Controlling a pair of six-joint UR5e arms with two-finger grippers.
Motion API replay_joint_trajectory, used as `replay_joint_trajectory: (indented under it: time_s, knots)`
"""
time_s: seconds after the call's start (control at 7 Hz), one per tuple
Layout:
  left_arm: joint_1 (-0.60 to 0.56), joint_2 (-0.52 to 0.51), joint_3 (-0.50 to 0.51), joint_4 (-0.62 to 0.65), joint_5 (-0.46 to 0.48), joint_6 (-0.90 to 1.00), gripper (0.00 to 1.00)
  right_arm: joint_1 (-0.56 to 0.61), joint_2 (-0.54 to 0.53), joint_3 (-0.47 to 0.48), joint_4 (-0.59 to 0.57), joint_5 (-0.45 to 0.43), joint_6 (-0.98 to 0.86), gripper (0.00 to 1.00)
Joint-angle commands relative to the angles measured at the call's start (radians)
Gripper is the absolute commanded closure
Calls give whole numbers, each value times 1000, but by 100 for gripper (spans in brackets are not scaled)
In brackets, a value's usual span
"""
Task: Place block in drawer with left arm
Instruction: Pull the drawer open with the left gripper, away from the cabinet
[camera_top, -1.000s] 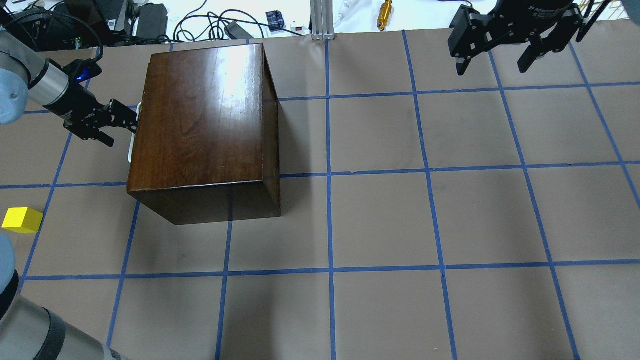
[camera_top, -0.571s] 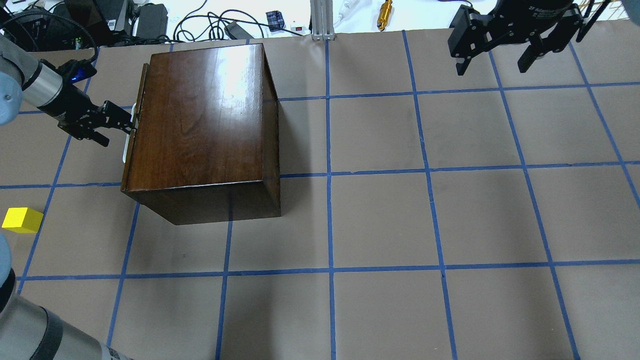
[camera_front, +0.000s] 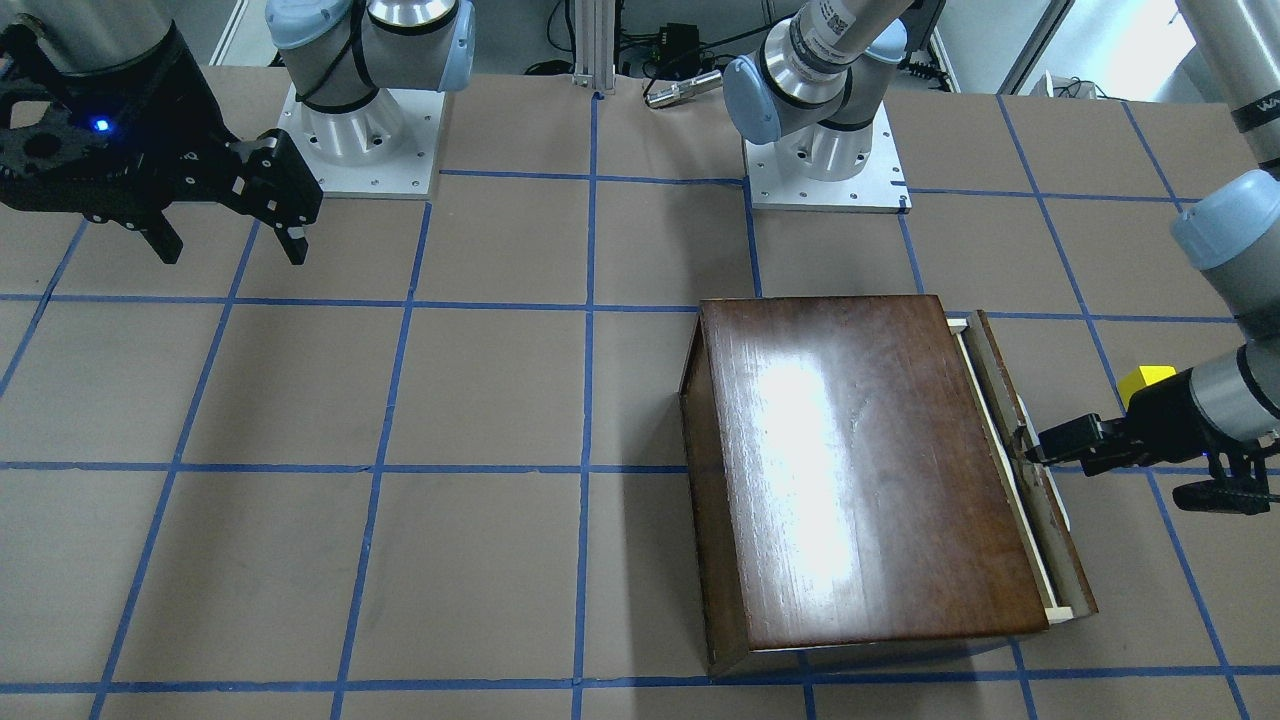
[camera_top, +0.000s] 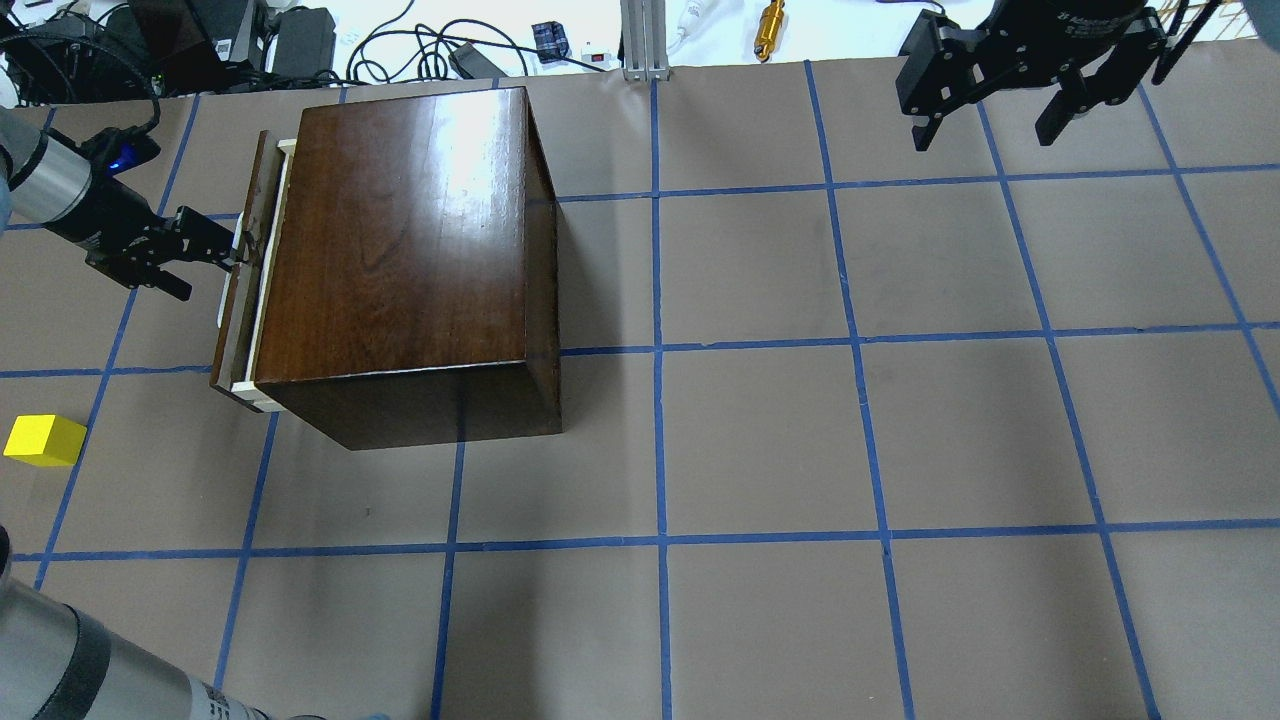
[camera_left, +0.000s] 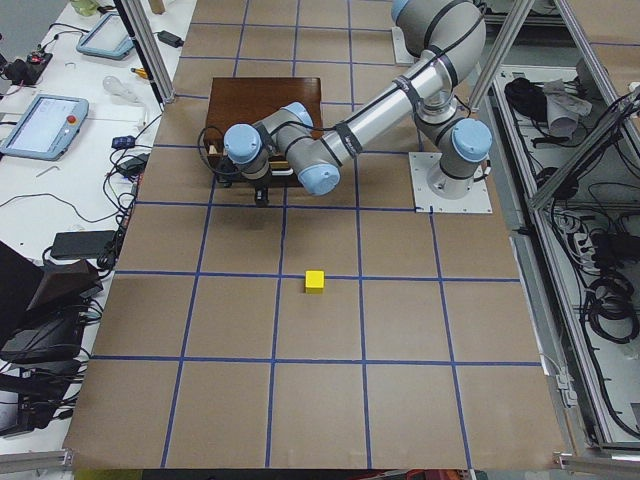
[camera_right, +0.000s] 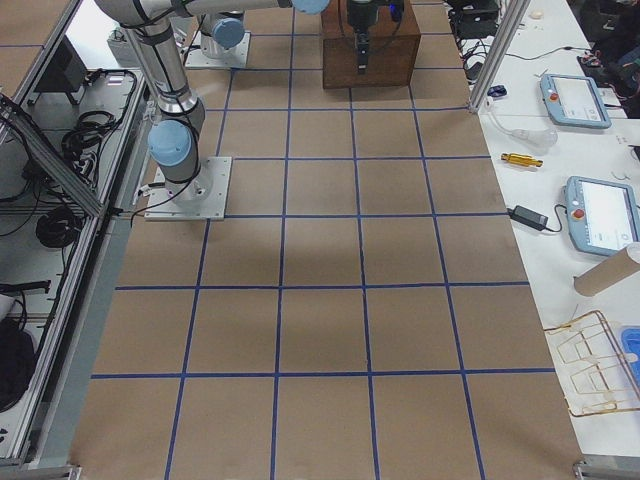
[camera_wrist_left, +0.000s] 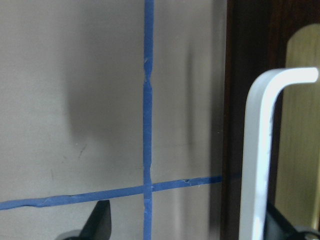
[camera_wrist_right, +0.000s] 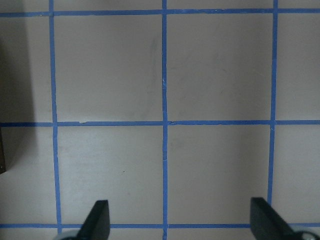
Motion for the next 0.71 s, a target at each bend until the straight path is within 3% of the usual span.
replay_joint_trajectory:
  time_s: [0.0,0.57]
  knots:
    - [33,0,3,0,-1,1,0,1,0,0,0,0,0,0]
    - [98,-2,5,0,-4,1,0,0,-1,0,0,-1,0,0]
